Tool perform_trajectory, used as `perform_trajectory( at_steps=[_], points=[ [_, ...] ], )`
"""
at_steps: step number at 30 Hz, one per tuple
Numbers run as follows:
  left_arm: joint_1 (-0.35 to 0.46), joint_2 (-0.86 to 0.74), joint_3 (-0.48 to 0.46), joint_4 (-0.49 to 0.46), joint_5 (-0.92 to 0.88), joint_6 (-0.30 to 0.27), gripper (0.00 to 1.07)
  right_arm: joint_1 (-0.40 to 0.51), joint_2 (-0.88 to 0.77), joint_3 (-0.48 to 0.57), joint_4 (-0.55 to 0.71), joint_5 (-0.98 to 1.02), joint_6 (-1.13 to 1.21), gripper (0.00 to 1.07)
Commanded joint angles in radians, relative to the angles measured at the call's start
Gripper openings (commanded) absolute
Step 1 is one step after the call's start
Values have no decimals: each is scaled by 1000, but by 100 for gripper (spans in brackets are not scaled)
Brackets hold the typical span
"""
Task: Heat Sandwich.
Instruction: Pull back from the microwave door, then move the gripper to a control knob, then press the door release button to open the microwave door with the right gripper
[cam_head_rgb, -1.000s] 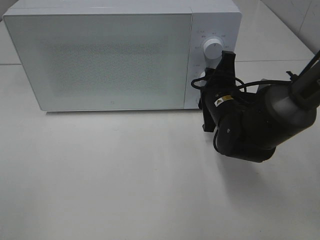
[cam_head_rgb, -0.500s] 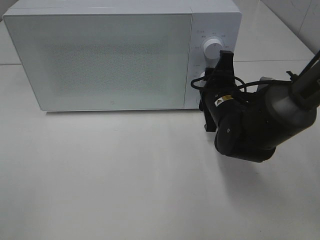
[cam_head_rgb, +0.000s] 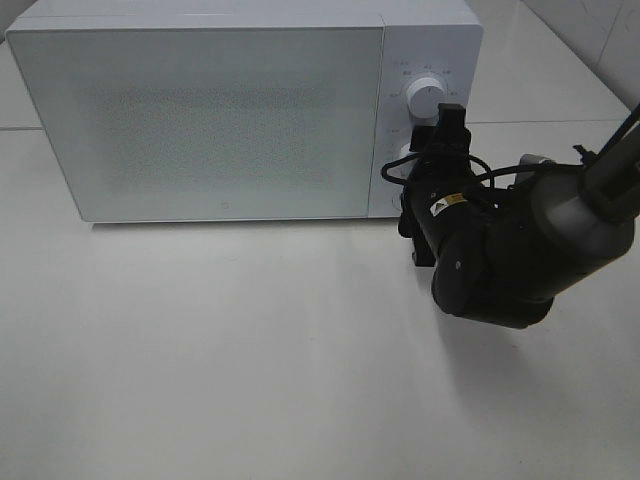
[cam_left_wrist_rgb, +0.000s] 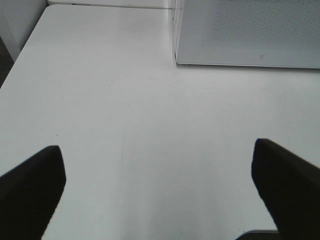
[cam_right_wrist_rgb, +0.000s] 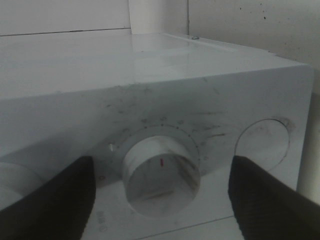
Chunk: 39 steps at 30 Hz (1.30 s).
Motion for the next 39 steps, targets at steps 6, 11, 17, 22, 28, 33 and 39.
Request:
perform_trajectory(
  at_steps=[6, 11, 17, 22, 28, 33, 39],
  points=[
    [-4, -23, 2, -1, -15, 0, 96, -12, -18, -9, -134, -92, -12, 76],
    [-4, -23, 2, -1, -15, 0, 96, -12, -57, 53, -168, -80, -12, 76],
    [-4, -23, 2, -1, -15, 0, 96, -12, -113, 140, -203, -26, -13, 76],
    [-4, -23, 2, -1, -15, 0, 96, -12, -178, 224, -242, 4, -21, 76],
    [-4, -23, 2, -1, -15, 0, 96, -12, -298, 315, -321, 142, -123, 76],
    [-4, -23, 2, -1, -15, 0, 96, -15, -405, 323, -370, 385, -320, 76],
    [-4, -23, 2, -1, -15, 0, 96, -15, -533, 295, -362, 687, -656, 76]
  ],
)
